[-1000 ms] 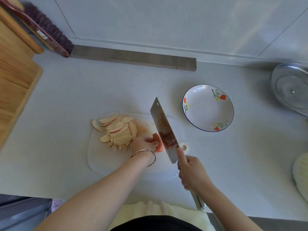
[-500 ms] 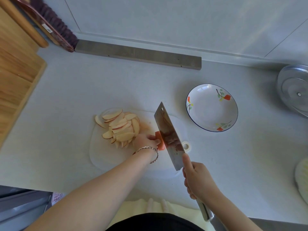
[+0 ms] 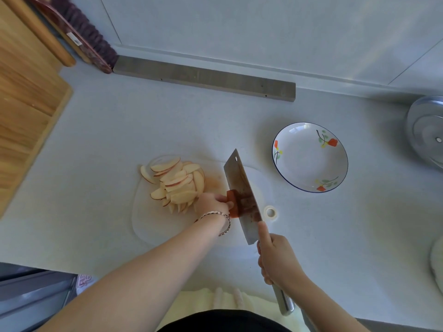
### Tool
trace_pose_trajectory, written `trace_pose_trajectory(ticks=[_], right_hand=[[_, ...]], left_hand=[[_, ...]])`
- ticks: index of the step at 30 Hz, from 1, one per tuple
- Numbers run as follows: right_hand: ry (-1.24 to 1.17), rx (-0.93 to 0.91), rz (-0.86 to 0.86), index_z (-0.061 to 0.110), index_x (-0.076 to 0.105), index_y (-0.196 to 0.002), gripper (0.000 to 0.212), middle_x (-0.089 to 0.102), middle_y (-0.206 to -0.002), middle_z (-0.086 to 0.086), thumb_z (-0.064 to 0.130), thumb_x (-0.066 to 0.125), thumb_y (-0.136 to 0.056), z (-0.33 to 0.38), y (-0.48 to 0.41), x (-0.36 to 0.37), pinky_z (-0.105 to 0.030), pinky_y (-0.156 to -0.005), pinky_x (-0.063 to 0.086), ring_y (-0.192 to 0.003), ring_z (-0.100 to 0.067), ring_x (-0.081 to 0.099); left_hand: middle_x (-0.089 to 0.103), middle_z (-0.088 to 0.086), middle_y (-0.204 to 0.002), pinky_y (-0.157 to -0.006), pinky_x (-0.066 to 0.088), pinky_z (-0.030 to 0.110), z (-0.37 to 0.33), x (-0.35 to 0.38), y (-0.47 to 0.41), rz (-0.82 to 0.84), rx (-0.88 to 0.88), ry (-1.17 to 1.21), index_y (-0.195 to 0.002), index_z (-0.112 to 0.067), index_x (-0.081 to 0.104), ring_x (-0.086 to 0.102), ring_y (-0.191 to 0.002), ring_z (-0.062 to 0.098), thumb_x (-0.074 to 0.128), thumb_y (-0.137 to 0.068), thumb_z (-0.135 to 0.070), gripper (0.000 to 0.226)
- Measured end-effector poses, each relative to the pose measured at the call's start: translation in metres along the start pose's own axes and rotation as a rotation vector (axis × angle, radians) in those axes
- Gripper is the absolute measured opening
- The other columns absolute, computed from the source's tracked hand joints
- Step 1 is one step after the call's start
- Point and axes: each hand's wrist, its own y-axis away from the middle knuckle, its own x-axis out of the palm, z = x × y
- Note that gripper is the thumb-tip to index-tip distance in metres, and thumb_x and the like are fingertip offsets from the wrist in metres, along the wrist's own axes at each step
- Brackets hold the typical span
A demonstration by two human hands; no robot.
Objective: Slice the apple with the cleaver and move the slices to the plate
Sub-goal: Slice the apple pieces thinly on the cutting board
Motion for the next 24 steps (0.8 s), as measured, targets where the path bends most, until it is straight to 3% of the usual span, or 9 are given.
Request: trace_pose_trajectory(ticks=[4,9,13,15,17,22,24], right_hand=[[0.008,-0.088,-0.078,0.016,0.026,-0.061,0.05,0.028,-0.055,-0.004,0.054,0.029,-0.093,0.0,-0.009,0.017,-0.034,-0.057,0.028,-0.052,-0.02,0.028],[-0.016,-0.088,-0.075,0.013,0.035,-0.063,0.054,0.035,-0.055,-0.004,0.058,0.029,-0.092,0.007,-0.017,0.017,-0.034,-0.057,0.033,-0.053,-0.021,0.034],[-0.101,-0.074,-0.036,0.011,0.033,-0.063,0.053,0.032,-0.049,-0.001,0.055,0.031,-0.094,0.01,-0.012,0.004,-0.023,-0.043,0.028,-0.039,-0.016,0.029],[-0.137,-0.088,-0.038,0.01,0.035,-0.066,0.053,0.033,-0.05,-0.003,0.054,0.032,-0.094,0.012,-0.007,-0.003,-0.021,-0.041,0.027,-0.038,-0.015,0.029],[-0.137,-0.11,-0.033,0.01,0.036,-0.065,0.053,0.033,-0.049,-0.003,0.054,0.031,-0.094,0.014,-0.004,-0.007,-0.021,-0.041,0.027,-0.037,-0.014,0.029],[-0.061,-0.12,-0.019,0.01,0.037,-0.066,0.052,0.036,-0.053,-0.006,0.052,0.029,-0.095,0.02,-0.001,-0.006,-0.021,-0.041,0.029,-0.039,-0.015,0.032],[-0.04,-0.116,-0.016,0.01,0.037,-0.065,0.052,0.037,-0.053,-0.006,0.052,0.029,-0.095,0.02,-0.002,-0.004,-0.022,-0.042,0.031,-0.04,-0.015,0.034]], left_hand=[[0.067,0.02,-0.092,-0.084,0.055,0.05,0.001,0.0,0.001,0.034,0.016,0.011,-0.092,0.002,0.068,0.067,-0.087,0.041,0.063,-0.076,0.013,0.02],[0.07,0.018,-0.097,-0.09,0.053,0.045,-0.001,-0.002,0.006,0.048,0.052,-0.012,-0.101,0.001,0.069,0.068,-0.091,0.036,0.06,-0.079,0.011,0.025],[0.062,0.015,-0.089,-0.079,0.056,0.045,-0.005,-0.002,0.009,0.043,0.031,0.059,-0.103,0.008,0.064,0.065,-0.085,0.035,0.055,-0.082,0.016,0.024],[0.064,0.011,-0.074,-0.081,0.056,0.046,-0.005,-0.002,0.01,0.055,0.02,0.054,-0.089,0.005,0.065,0.066,-0.072,0.029,0.056,-0.081,0.016,0.016],[0.062,0.001,-0.053,-0.084,0.056,0.046,-0.005,-0.001,0.009,0.029,0.013,0.042,-0.066,-0.007,0.06,0.066,-0.058,0.022,0.059,-0.079,0.015,0.025],[0.059,-0.001,-0.044,-0.071,0.057,0.038,-0.009,-0.001,0.013,0.023,-0.009,0.065,-0.059,-0.01,0.053,0.063,-0.052,0.022,0.058,-0.079,0.017,0.034],[0.061,0.006,-0.059,-0.073,0.057,0.04,-0.009,-0.002,0.013,0.032,-0.002,0.061,-0.059,-0.011,0.054,0.063,-0.06,0.026,0.058,-0.079,0.017,0.034]])
